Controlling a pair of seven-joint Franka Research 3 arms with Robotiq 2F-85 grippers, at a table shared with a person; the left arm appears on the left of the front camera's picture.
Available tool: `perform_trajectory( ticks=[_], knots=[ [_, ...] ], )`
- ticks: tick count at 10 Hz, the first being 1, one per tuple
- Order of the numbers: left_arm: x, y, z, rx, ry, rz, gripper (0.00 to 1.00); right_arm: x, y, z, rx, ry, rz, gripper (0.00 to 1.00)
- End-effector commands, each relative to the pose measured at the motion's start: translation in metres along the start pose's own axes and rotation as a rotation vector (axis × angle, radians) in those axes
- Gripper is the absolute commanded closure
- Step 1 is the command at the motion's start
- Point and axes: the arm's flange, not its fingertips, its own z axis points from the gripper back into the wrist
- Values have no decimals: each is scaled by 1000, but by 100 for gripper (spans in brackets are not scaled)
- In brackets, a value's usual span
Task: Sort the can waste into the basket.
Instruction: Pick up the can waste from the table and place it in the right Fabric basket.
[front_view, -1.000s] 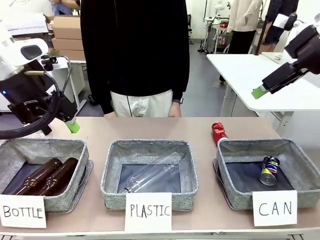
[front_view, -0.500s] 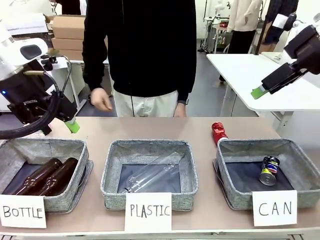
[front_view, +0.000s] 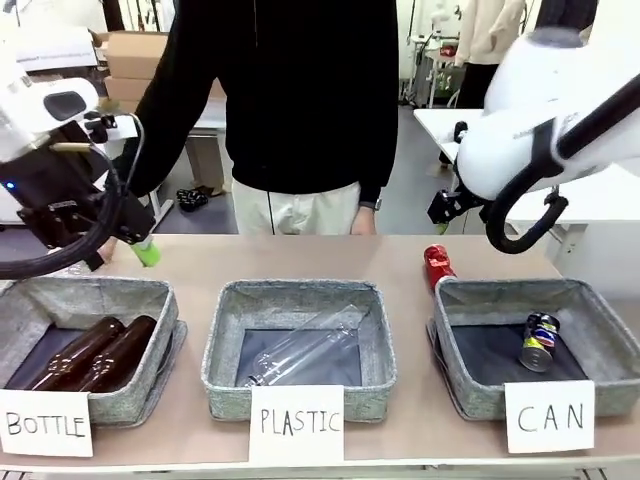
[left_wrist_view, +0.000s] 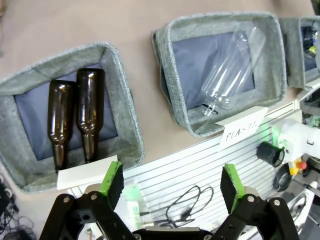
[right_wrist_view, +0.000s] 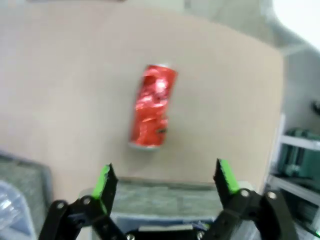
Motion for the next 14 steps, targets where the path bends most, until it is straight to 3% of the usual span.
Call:
perform_trajectory(
  ticks=[1, 2, 3, 5, 6, 8, 11, 14],
  knots=[
    [0, 1, 0, -9, -10, -13, 0, -13, 10, 15, 98, -11, 20, 0],
    [0, 1, 0, -9, -10, -13, 0, -13, 10, 15, 98, -11, 20, 0],
    [0, 1, 0, -9, -10, -13, 0, 3, -3, 1, -8, -2, -3, 0],
    [0, 1, 0, -9, -10, -13, 0, 49, -13, -50, 93, 205, -36, 0],
    [0, 1, 0, -9, -10, -13, 0, 64, -17, -76, 156, 243, 42, 0],
    [0, 1, 0, -9, -10, -13, 0, 82, -17, -119, 196, 306, 57, 0],
    [0, 1, 0, -9, -10, -13, 0, 88, -13, -178, 250, 429, -14, 0],
    [0, 1, 0, -9, -10, -13, 0, 82, -14, -188, 248, 451, -75, 0]
  ],
)
